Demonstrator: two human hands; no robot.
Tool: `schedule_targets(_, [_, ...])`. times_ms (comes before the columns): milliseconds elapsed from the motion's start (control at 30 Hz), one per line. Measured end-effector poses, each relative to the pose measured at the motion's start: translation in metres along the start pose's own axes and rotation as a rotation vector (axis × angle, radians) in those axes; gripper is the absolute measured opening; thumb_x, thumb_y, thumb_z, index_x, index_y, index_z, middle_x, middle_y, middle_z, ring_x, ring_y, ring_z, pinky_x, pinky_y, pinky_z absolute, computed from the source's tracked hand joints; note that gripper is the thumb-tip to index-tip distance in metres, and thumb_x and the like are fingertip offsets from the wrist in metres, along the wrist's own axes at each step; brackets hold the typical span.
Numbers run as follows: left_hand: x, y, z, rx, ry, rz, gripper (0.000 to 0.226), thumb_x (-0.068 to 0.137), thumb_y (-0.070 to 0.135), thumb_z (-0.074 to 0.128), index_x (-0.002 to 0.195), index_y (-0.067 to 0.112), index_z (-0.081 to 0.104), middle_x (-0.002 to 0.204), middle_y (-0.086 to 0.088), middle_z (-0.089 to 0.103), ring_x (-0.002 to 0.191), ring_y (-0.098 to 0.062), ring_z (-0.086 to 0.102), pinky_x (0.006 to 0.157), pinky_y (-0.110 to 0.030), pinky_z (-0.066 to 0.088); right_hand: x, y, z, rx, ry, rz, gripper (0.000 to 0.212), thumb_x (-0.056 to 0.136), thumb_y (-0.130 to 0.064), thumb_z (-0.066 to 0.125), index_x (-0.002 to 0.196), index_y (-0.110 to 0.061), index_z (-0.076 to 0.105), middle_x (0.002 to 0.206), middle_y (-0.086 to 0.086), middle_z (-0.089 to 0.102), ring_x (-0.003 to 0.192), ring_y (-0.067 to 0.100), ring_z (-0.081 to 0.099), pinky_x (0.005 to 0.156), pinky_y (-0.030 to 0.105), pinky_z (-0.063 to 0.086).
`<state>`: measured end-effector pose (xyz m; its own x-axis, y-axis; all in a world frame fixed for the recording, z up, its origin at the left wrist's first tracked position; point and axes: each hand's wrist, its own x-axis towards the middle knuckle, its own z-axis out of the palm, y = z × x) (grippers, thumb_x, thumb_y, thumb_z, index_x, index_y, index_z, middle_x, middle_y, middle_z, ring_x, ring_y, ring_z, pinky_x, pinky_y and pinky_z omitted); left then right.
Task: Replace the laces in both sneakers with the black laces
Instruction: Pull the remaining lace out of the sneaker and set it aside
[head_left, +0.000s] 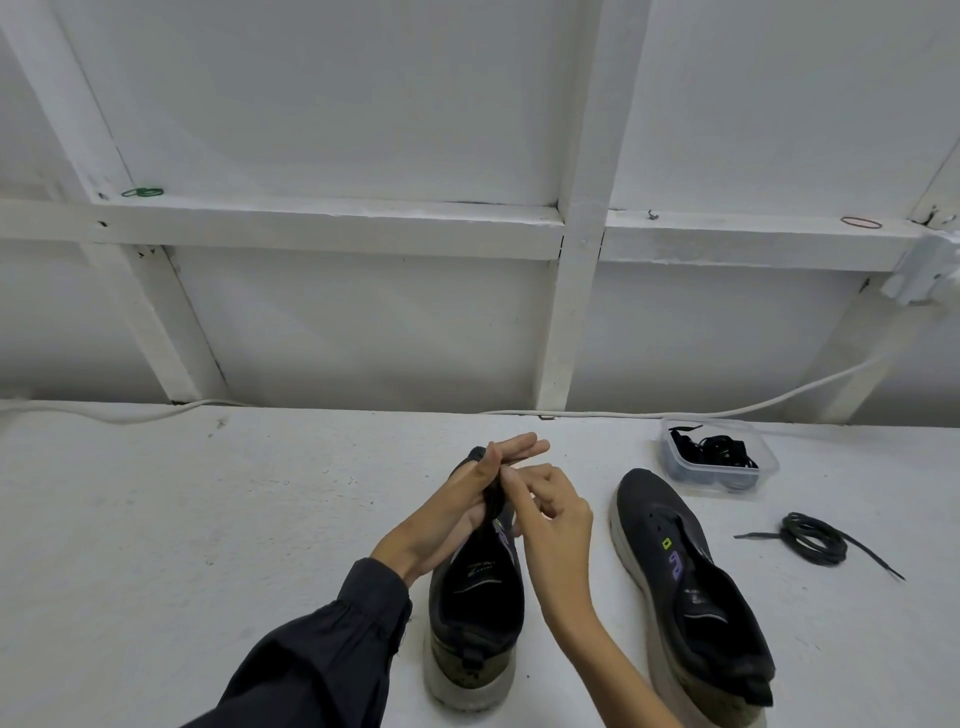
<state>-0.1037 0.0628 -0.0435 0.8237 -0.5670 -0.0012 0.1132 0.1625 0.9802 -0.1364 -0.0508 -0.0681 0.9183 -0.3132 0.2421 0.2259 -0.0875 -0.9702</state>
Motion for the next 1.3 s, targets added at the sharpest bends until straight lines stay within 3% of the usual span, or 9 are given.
schedule_targets(200, [-0.003,0.003,-0.001,-0.082,0.026,0.005,0.095,0.074,0.079,0.054,0.144,0.017,0.042,0.148,0.005,0.047,0.135,-0.011,0.045,0.105,-0.026,0.044,-0.003,0.006,0.005,-0.184,-0.060,-0.106,0.025,0.081,-0.018,0.076,0.105,-0.026,0.076,0.094,-0.015,0.064,0.081,0.010,0.061,0.067,0.017,0.049])
schedule_targets(500, [-0.001,0.001,-0.001,-0.001,0.053,-0.095,0.068,0.097,0.058,0.018,0.136,0.015,0.054,0.137,0.003,0.058,0.131,-0.008,0.049,0.107,-0.028,0.042,0.000,-0.004,0.009,0.015,-0.253,0.145,0.018,0.073,-0.020,0.053,0.059,-0.028,0.060,0.084,-0.007,0.049,0.076,0.010,0.053,0.065,0.020,0.044])
schedule_targets(600, [0.002,0.000,0.004,-0.047,0.094,-0.088,0.062,0.099,0.054,0.024,0.133,0.016,0.059,0.134,-0.008,0.060,0.130,-0.015,0.051,0.111,-0.035,0.040,0.005,-0.001,0.005,-0.075,-0.260,0.099,0.015,0.073,-0.022,0.050,0.070,-0.010,0.059,0.088,-0.002,0.050,0.079,0.014,0.054,0.068,0.023,0.045])
schedule_targets(733, [0.006,-0.002,0.005,-0.102,0.164,-0.025,0.052,0.101,0.047,0.034,0.123,0.013,0.067,0.128,-0.018,0.061,0.120,-0.026,0.054,0.112,-0.050,0.033,0.005,-0.002,-0.002,-0.243,-0.216,-0.056,0.012,0.084,-0.017,0.062,0.086,-0.029,0.063,0.094,-0.011,0.053,0.080,0.005,0.054,0.066,0.018,0.045])
schedule_targets(933, [0.003,0.004,0.009,-0.266,0.249,0.031,0.051,0.096,0.040,0.040,0.109,-0.001,0.066,0.112,-0.017,0.070,0.111,-0.026,0.065,0.095,-0.029,0.052,0.024,-0.006,-0.018,0.072,0.019,0.091,0.021,0.083,-0.032,0.060,0.103,-0.028,0.064,0.111,-0.003,0.061,0.090,0.006,0.057,0.073,0.021,0.046])
schedule_targets(1033, [-0.004,0.013,0.017,-0.207,0.123,-0.022,0.056,0.099,0.042,0.032,0.094,-0.002,0.067,0.093,-0.015,0.071,0.090,-0.022,0.067,0.084,-0.028,0.054,0.042,-0.016,-0.028,0.381,-0.295,0.454,0.031,0.094,-0.031,0.053,0.119,-0.017,0.064,0.119,0.011,0.066,0.095,0.020,0.061,0.074,0.031,0.047])
schedule_targets(1100, [-0.006,0.018,0.022,-0.154,0.022,-0.048,0.063,0.102,0.043,0.024,0.088,-0.002,0.066,0.089,-0.016,0.069,0.084,-0.021,0.066,0.082,-0.028,0.053,0.045,-0.022,-0.033,0.461,-0.565,0.577,0.037,0.094,-0.032,0.053,0.117,-0.008,0.068,0.095,0.015,0.068,0.077,0.022,0.057,0.063,0.025,0.042])
schedule_targets(1167, [-0.007,0.022,0.025,-0.132,-0.032,-0.056,0.069,0.101,0.046,0.021,0.082,-0.001,0.068,0.087,-0.017,0.069,0.081,-0.022,0.065,0.081,-0.029,0.052,0.047,-0.023,-0.035,0.466,-0.707,0.576,0.040,0.086,-0.037,0.065,0.098,0.002,0.067,0.066,0.011,0.049,0.055,0.014,0.041,0.052,0.020,0.038])
schedule_targets(1300, [-0.008,0.022,0.021,-0.165,-0.065,-0.081,0.070,0.101,0.048,0.020,0.094,-0.003,0.068,0.082,-0.017,0.069,0.076,-0.025,0.063,0.078,-0.031,0.051,0.050,-0.027,-0.038,0.400,-0.794,0.453,0.028,0.086,-0.030,0.066,0.074,-0.006,0.058,0.049,0.004,0.036,0.043,0.016,0.035,0.048,0.024,0.038])
